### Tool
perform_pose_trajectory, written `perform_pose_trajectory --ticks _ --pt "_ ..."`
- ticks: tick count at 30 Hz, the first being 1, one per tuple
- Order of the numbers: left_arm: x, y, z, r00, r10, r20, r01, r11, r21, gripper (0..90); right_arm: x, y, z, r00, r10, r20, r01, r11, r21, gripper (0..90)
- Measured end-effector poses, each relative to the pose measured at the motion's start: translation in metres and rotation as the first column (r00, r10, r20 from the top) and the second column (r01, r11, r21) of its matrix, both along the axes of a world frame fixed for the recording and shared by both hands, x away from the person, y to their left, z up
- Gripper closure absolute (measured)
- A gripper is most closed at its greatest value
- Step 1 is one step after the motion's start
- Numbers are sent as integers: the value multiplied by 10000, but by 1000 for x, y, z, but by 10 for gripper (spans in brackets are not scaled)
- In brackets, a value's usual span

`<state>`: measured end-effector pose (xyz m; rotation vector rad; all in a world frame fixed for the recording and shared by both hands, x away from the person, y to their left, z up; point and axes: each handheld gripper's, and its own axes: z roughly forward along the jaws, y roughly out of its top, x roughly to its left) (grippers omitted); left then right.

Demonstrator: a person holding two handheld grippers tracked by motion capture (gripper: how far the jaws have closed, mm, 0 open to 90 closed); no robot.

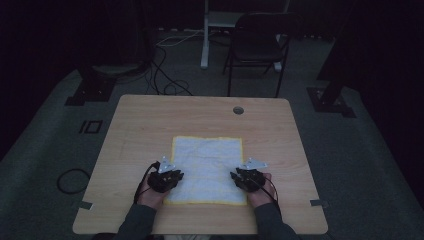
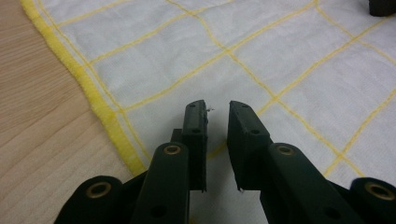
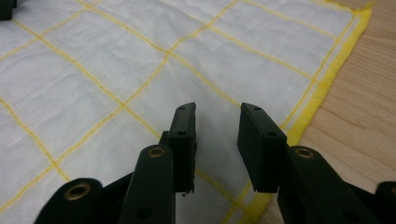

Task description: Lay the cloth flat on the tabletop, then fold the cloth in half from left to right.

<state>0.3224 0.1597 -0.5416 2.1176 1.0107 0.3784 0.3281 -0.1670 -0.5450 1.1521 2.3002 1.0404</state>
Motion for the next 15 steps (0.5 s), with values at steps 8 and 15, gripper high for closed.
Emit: perform_pose_trajectory --ticks 8,15 --pt "-1 1 3 9996 229 190 -231 9997 95 682 0 0 0 10000 47 13 -47 10000 14 668" --pt "6 17 7 9892 1401 422 -1403 9901 9 576 0 0 0 10000 50 34 -50 10000 2 666"
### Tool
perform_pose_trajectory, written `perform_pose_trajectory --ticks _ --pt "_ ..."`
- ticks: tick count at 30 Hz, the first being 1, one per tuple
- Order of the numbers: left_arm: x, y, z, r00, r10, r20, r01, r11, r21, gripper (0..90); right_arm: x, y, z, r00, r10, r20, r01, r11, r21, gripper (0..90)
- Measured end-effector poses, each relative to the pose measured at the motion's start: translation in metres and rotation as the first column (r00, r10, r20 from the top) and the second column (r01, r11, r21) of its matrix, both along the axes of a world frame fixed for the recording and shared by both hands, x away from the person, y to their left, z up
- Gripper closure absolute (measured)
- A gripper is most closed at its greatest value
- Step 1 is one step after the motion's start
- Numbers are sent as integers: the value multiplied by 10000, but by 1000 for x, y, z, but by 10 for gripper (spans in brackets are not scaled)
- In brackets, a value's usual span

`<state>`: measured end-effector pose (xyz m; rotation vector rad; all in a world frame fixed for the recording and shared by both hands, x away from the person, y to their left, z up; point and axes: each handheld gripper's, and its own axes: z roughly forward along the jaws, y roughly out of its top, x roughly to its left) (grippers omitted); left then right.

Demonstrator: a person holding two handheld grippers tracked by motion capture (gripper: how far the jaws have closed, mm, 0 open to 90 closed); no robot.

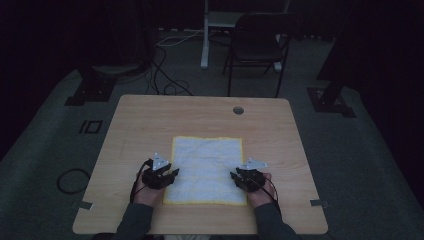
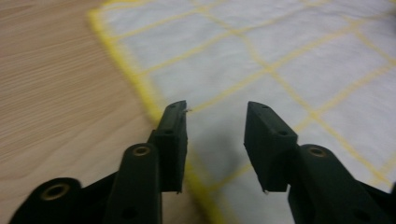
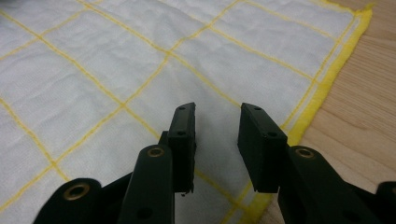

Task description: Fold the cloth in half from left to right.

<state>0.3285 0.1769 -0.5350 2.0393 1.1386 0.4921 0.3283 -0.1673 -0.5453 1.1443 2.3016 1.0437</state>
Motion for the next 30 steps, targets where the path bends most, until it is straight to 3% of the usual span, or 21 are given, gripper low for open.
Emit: perform_pose_trajectory --ticks 5,10,16,22,27,30 --pt "7 10 -3 9970 733 -267 -737 9972 -138 533 0 0 0 10000 8 1 -8 10000 11 664" --pt "10 13 -6 9931 1050 -514 -1059 9943 -146 525 0 0 0 10000 45 10 -45 10000 17 662" --pt "13 10 -7 9954 812 -514 -831 9959 -347 523 0 0 0 10000 47 21 -47 10000 5 662" --pt "15 4 -9 9972 298 -691 -366 9943 -1000 521 0 0 0 10000 44 17 -44 10000 9 662" --pt "16 -1 -9 9967 111 -809 -215 9915 -1286 519 0 0 0 10000 47 30 -47 10000 0 663" --pt "17 -6 -9 9969 -44 -790 -54 9923 -1240 519 0 0 0 10000 50 33 -50 10000 2 663"
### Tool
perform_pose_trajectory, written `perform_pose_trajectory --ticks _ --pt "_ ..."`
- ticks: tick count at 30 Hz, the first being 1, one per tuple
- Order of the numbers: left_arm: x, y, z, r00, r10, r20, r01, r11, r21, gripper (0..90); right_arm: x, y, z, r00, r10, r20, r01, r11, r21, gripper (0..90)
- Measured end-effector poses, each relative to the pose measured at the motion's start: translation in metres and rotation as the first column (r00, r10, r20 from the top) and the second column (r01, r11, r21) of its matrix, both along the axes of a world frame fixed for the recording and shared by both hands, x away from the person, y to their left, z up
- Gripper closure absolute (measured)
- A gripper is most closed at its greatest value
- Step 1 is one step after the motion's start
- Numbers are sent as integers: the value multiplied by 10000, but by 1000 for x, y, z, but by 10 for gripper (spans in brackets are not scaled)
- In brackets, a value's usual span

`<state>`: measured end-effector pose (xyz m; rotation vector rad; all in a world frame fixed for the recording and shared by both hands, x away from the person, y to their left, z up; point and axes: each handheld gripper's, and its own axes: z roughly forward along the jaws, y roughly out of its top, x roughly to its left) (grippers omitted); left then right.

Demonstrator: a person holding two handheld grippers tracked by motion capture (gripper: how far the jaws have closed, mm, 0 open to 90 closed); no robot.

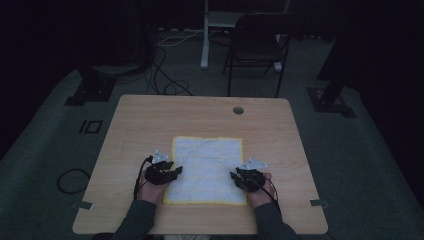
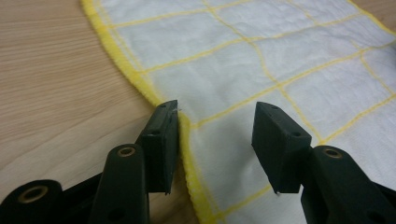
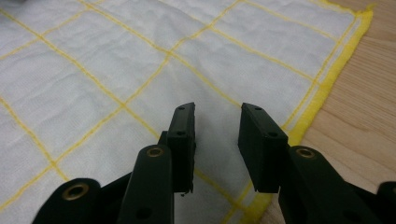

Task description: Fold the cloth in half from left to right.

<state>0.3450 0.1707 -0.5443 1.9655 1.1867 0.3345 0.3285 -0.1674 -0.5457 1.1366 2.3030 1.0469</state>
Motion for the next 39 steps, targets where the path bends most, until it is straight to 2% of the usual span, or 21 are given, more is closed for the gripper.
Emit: perform_pose_trajectory --ticks 2,6,9,13,17,20,26,28,32,36,39 --pt "0 -2 0 10000 -75 -21 75 10000 -48 519 0 0 0 10000 -5 -4 5 10000 0 662" --pt "1 -11 0 9997 -238 15 238 9996 151 521 0 0 0 10000 1 2 -1 10000 -5 663" --pt "0 -19 2 9996 -248 94 242 9980 586 537 0 0 0 10000 -3 -3 3 10000 -5 662" --pt "-1 -22 3 9998 -42 214 18 9938 1114 641 0 0 0 10000 8 1 -8 10000 -10 663" --pt "-3 -22 3 9997 -50 238 23 9937 1122 802 0 0 0 10000 14 -1 -14 10000 -13 662" --pt "-4 -24 3 9996 -35 263 4 9930 1182 844 0 0 0 10000 15 -9 -15 10000 -19 660" --pt "-5 -21 5 9996 -122 260 93 9940 1091 855 -1 1 1 10000 67 -39 -68 10000 -47 651" --pt "-5 -20 6 9994 -142 304 106 9934 1141 856 -1 1 2 10000 87 11 -87 9999 -109 644" --pt "-4 -14 7 9997 40 235 -69 9919 1268 856 -2 -2 6 9998 -95 148 94 9999 60 644" --pt "-3 -3 8 9994 296 152 -311 9936 1085 856 -1 -6 6 9997 -226 114 225 9997 68 644" --pt "-4 0 12 9994 277 197 -293 9957 882 856 -1 -6 6 9998 -210 66 210 9998 43 644"
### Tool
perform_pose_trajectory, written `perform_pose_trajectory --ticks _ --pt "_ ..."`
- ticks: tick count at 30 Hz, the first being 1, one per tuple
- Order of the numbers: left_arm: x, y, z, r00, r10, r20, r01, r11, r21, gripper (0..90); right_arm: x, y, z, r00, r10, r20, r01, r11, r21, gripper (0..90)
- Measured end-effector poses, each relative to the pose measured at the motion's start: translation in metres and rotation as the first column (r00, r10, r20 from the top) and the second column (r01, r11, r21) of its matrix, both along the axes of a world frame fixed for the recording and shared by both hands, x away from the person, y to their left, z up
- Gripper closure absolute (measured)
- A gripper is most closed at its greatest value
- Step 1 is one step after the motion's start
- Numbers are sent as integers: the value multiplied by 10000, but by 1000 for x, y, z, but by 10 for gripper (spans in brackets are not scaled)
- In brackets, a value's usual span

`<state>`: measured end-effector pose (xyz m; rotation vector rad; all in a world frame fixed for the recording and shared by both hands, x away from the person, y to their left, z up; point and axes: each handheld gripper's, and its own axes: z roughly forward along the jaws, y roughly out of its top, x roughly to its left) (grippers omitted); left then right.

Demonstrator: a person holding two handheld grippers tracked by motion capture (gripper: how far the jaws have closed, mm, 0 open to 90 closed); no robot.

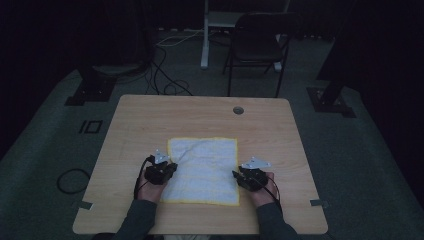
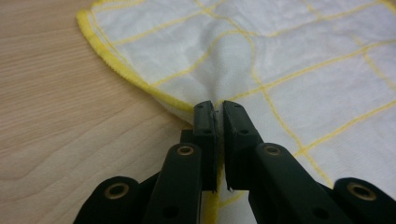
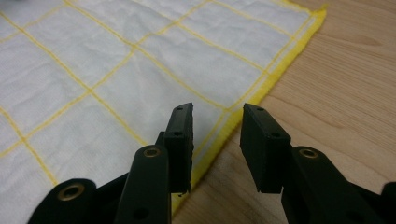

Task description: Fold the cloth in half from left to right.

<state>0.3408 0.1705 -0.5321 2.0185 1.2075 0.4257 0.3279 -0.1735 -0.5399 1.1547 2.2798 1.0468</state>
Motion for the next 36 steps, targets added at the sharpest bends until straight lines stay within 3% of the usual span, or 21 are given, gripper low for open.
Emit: perform_pose_trajectory --ticks 7,14,25,36 --pt "-2 -3 13 9986 -350 395 368 9983 -450 856 1 3 -4 9999 45 -132 -48 9998 -182 644" --pt "-1 -12 24 9952 -736 648 775 9952 -600 855 2 3 -4 9998 68 -161 -71 9998 -165 644" --pt "-1 -37 40 9822 -1499 1135 1584 9849 -699 855 2 2 -4 9997 98 -214 -100 9999 -116 645" --pt "0 -63 45 9694 -2117 1240 2206 9733 -632 855 3 2 -4 9997 107 -242 -109 9999 -97 645"
